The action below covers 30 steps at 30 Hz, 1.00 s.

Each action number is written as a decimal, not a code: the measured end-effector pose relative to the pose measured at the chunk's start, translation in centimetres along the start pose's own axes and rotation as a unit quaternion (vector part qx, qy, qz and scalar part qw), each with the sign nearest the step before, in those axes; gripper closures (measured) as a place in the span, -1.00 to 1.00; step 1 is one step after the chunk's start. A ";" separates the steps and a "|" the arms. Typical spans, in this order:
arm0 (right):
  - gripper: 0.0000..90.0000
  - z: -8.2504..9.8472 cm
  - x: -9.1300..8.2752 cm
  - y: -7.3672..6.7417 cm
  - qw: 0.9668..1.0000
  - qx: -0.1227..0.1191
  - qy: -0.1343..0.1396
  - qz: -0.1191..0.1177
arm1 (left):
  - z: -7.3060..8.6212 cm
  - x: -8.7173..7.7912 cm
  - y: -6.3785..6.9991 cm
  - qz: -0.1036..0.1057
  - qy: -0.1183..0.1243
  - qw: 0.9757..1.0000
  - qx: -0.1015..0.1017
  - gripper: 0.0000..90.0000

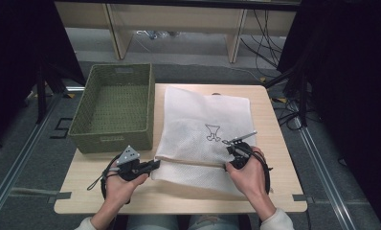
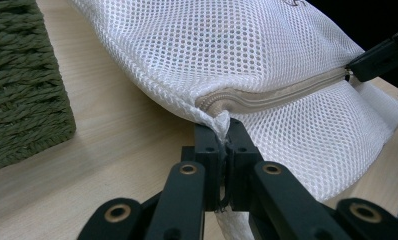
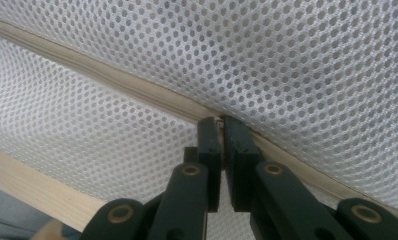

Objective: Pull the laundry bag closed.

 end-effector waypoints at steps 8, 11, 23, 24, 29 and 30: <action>0.94 0.0 0.0 0.3 1.000 -0.004 -0.002 0.003 | 0.0 0.0 0.0 0.000 0.001 1.000 -0.002 0.91; 0.94 0.1 -0.1 0.4 1.000 0.001 -0.002 0.002 | 0.0 0.0 0.0 0.000 0.001 1.000 -0.002 0.91; 0.94 0.9 -0.7 2.1 1.000 0.015 0.004 0.007 | 0.0 0.0 -0.1 -0.001 0.000 1.000 -0.001 0.91; 0.94 0.9 -0.7 2.0 1.000 0.015 0.003 0.006 | 0.0 0.1 -0.1 -0.001 0.001 1.000 -0.002 0.91; 0.94 0.9 -0.7 2.0 1.000 0.016 0.004 0.006 | 0.0 0.1 0.0 0.001 0.002 1.000 -0.004 0.91; 0.94 0.9 -0.6 2.0 1.000 0.016 0.004 0.006 | 0.0 0.1 -0.1 -0.001 0.001 1.000 -0.003 0.91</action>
Point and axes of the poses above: each handheld gripper's, and its own axes: x roughly forward along the jaws, z roughly out of its underside, y roughly to its right, the point moved 8 cm from there along x, roughly forward along the jaws, and after that the axes turned 10 degrees about -z, right-handed, at the moved point
